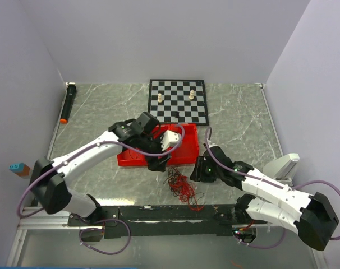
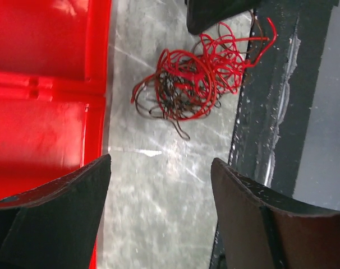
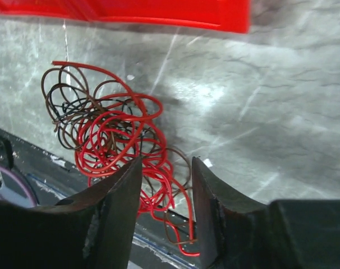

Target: Untangle the cables

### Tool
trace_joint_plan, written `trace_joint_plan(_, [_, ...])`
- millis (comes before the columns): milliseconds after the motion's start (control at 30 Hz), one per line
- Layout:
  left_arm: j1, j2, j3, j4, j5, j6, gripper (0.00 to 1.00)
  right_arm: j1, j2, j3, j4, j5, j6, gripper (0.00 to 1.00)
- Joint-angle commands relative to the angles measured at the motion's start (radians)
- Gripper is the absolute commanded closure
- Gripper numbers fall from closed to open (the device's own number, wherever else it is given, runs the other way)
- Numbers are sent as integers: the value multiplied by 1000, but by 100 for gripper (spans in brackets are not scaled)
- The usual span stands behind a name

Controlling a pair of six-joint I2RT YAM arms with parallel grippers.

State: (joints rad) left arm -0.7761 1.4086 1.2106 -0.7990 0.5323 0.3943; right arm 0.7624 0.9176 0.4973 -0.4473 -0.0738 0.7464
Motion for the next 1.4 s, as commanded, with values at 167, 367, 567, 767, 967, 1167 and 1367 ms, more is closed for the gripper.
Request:
trace_joint_plan(167, [-32,167,-31,153,6,-93,25,25,-46,-77,55,-92,24,59])
trace_joint_plan(367, [-61,251,-8,205,-52,-152,26,28,-105,-115,53,-104,21,59])
trace_joint_plan(567, [-64,309,-2,264,-3,-135,27,26,-77,-129,117,-149,8,60])
trace_joint_plan(767, [-66,314,-14,239,58,-100,58,29,-36,-128,160,-170,-2,61])
trace_joint_plan(967, [-65,187,-74,184,81,-97,85,37,-36,-98,138,-152,-28,69])
trace_joint_plan(1167, [-60,49,-103,57,54,-52,87,37,-46,-60,79,-104,-45,95])
trace_joint_plan(1367, [1,-42,-125,-107,15,58,88,37,-71,15,-54,27,-64,100])
